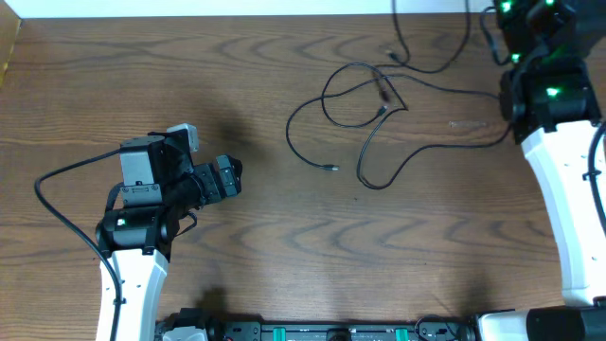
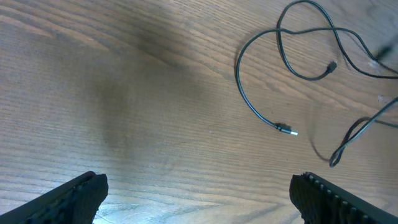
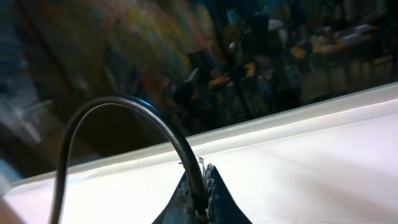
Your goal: Untangle cables
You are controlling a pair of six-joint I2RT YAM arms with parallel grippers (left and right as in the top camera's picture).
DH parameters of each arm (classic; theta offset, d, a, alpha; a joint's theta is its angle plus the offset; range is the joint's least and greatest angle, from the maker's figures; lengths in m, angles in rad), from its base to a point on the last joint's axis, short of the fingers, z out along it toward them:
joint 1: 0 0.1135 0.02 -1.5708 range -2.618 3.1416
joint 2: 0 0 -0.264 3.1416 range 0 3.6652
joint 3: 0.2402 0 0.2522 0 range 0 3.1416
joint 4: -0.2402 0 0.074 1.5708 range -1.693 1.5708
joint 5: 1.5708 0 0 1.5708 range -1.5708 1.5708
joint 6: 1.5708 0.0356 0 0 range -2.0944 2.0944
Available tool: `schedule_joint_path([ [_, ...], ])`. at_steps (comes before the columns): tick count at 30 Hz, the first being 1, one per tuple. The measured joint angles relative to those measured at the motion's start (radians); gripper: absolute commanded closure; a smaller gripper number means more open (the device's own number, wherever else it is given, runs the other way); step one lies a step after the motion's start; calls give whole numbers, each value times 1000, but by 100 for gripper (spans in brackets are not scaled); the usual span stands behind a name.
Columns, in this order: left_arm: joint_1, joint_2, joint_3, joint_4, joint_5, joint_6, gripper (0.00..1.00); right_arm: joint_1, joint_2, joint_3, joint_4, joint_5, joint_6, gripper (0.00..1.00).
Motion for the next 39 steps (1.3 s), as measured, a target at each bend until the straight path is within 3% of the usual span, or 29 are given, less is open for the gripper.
schedule_joint_path([
  [14, 0, 0, 0, 0, 0, 0, 2, -9, 4, 0, 115, 52, -36, 99],
  [39, 0, 0, 0, 0, 0, 0, 2, -546, 5, 0, -243, 124, -184, 99],
])
